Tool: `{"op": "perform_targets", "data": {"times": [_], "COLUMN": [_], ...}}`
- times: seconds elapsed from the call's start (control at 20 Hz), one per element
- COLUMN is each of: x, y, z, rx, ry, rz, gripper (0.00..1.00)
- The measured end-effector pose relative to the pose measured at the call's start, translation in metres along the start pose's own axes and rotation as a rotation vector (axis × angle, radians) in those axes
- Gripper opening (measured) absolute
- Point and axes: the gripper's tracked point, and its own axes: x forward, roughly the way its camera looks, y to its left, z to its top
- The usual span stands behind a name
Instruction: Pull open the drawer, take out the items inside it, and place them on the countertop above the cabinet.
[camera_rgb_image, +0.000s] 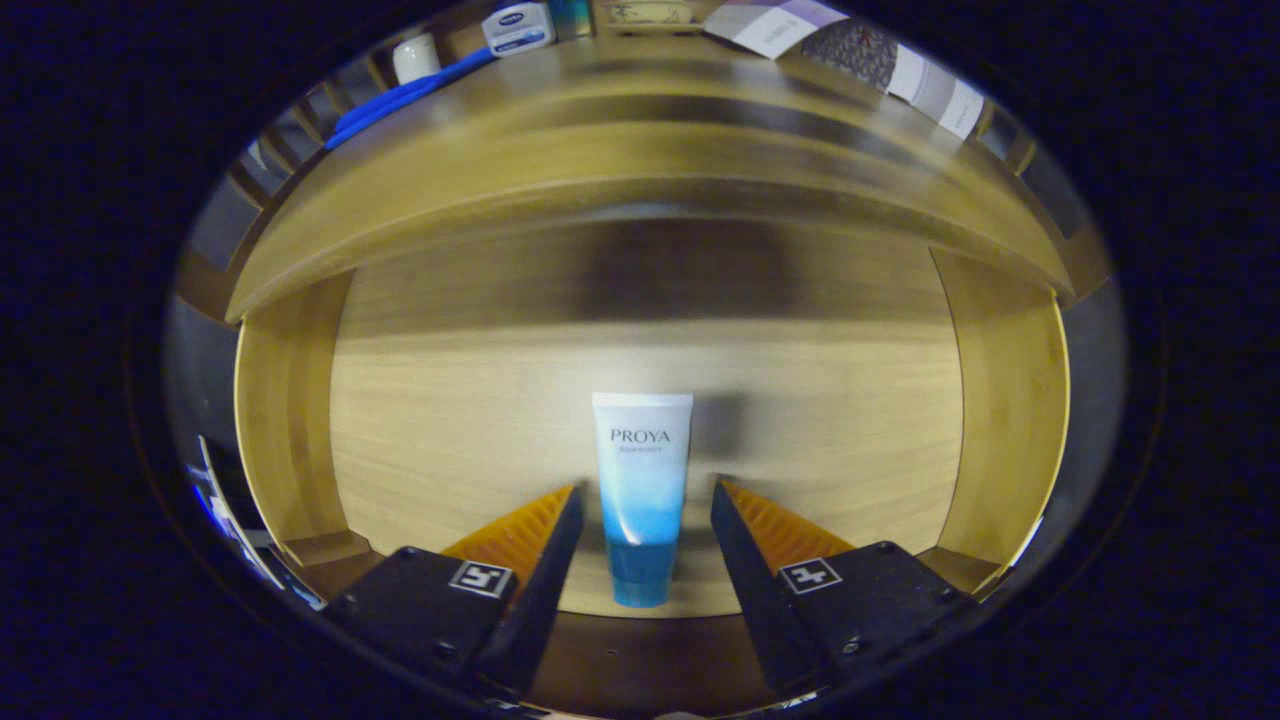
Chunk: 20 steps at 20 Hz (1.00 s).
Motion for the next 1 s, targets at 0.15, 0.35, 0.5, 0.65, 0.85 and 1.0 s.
{"op": "perform_targets", "data": {"times": [0.15,0.35,0.5,0.65,0.85,1.0], "x": [0.007,0.008,0.003,-0.023,-0.065,-0.093], "y": [0.001,-0.001,-0.005,-0.003,0.003,0.008], "z": [-0.004,-0.008,-0.007,-0.005,-0.004,0.001], "rx": [0.034,0.088,0.096,0.078,0.042,0.034], "ry": [0.035,0.064,0.043,-0.007,-0.073,-0.111], "rz": [0.002,-0.001,0.001,0.015,0.027,0.037], "gripper": [0.79,0.58,0.48,0.46,0.46,0.46]}}
